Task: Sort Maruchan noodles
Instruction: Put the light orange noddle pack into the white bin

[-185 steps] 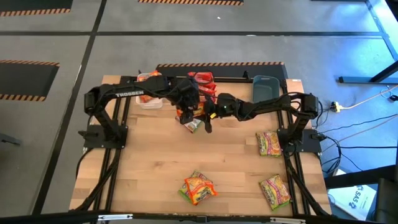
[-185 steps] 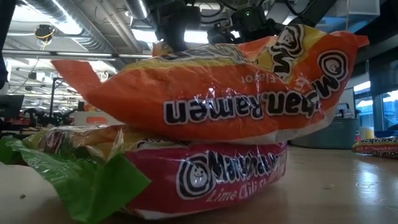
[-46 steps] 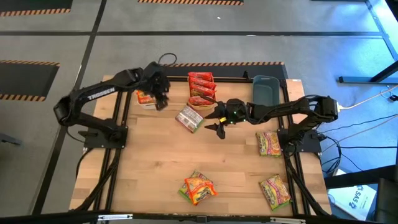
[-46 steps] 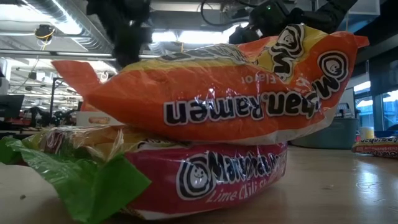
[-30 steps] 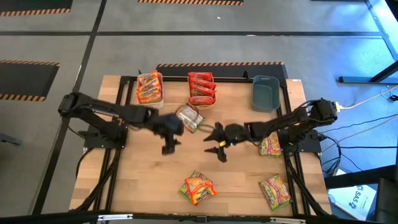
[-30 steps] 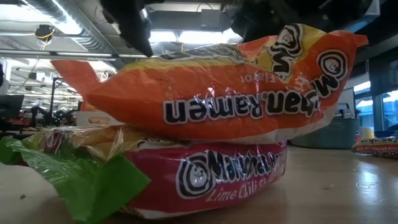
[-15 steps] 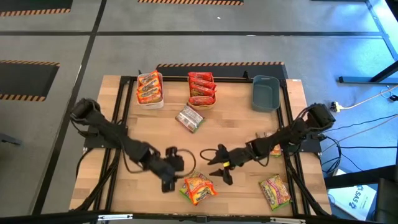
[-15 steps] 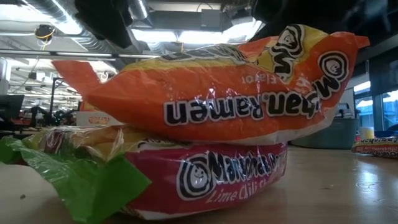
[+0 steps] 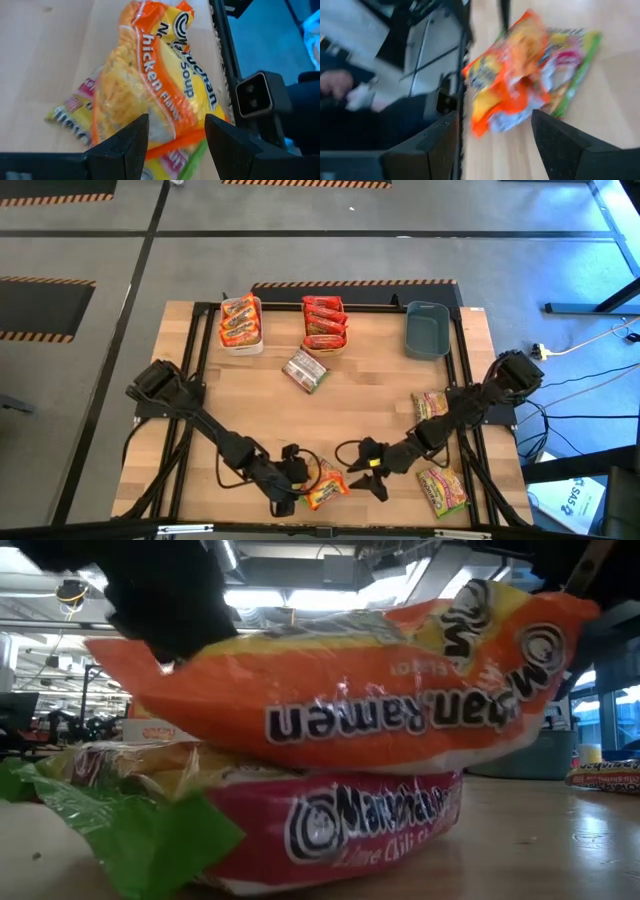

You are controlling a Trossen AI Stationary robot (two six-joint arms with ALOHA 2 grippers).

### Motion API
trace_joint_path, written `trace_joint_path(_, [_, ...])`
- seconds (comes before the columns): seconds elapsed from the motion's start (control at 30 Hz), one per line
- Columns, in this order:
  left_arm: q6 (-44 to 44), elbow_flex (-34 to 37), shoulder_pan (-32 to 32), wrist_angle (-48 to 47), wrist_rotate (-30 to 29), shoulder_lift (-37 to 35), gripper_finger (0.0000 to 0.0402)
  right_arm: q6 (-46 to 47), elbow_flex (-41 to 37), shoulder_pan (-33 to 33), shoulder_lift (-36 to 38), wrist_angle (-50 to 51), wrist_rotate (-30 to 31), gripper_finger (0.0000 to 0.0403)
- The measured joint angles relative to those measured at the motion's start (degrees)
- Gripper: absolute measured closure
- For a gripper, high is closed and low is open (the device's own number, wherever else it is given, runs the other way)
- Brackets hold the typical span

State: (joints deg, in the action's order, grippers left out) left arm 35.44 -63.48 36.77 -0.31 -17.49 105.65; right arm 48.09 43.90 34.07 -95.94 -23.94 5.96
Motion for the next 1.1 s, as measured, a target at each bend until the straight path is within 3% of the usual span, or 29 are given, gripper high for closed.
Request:
trace_joint_path(0.17, [0.0,-0.1,-1.0,4.3,-0.2,2.9,0.0215,3.6,0.0,1.3,0.0,-0.3,6.5,0.0169])
trace_joint_path(0.73, [0.0,0.0,-5.0,8.7,-4.4,4.7,0.0215,10.0,0.7,1.2,-4.1,0.6,9.3,0.0169])
trace_joint_path(0.9, [0.0,0.0,-5.7,9.0,-4.4,4.7,0.0215,9.2,1.2,1.2,-4.6,0.7,12.9,0.0171])
trace_joint_path(1.1, [-0.5,0.0,-5.6,9.0,-4.4,4.7,0.0215,6.7,1.2,1.2,-4.6,1.6,15.1,0.0238])
